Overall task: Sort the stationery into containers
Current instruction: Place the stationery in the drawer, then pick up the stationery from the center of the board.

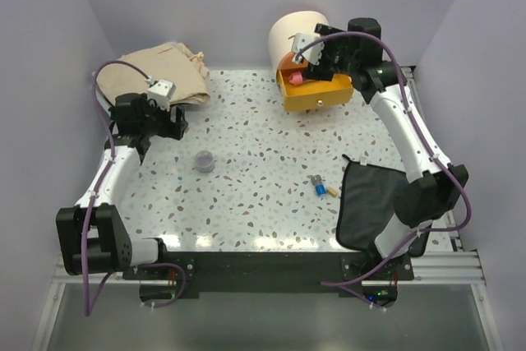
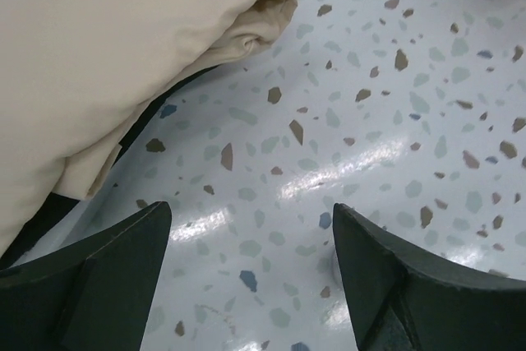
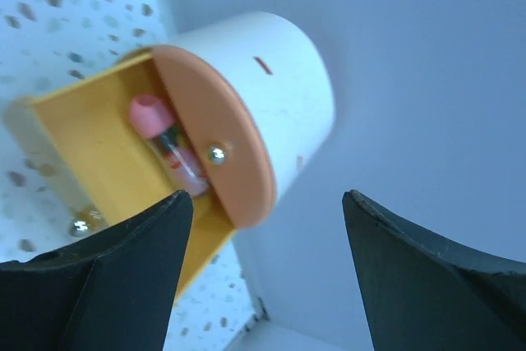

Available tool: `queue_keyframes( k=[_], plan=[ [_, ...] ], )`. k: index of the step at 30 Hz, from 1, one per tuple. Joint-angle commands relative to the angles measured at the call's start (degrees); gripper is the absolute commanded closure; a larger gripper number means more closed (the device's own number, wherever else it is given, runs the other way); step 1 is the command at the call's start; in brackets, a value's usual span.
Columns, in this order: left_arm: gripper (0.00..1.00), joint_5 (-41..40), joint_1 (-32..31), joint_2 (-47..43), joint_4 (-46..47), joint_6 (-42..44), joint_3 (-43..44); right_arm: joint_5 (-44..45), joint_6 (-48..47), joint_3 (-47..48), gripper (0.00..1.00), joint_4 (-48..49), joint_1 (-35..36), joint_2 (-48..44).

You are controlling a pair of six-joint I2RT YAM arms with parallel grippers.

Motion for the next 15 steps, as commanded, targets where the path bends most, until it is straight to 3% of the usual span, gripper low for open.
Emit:
queue_keyframes(
  k=[1,6,11,15],
  plan=[
    [0.15,-4.55,0.17,-3.27,-10.15,17.20,1.92,-14.45,8.08,-0.48,0.22,-13.04,5.44,0.39],
    [0.06,-10.45,1.49,-12.85,-6.29,19.71,-7.21,-23.23,9.47,0.40,0.19,-21.15,15.30,6.26],
    [0.00,-15.20,4.11,-14.45,-6.46,6.98,-8.11,-26.93,25.02,6.97,0.07,-15.17,21.46,17.42],
    [0.00,-18.80,7.20,-13.30,-8.91,-1.99,-5.83,-28.61,25.75,20.93,0.01,-21.93,24.18,29.38]
  ],
)
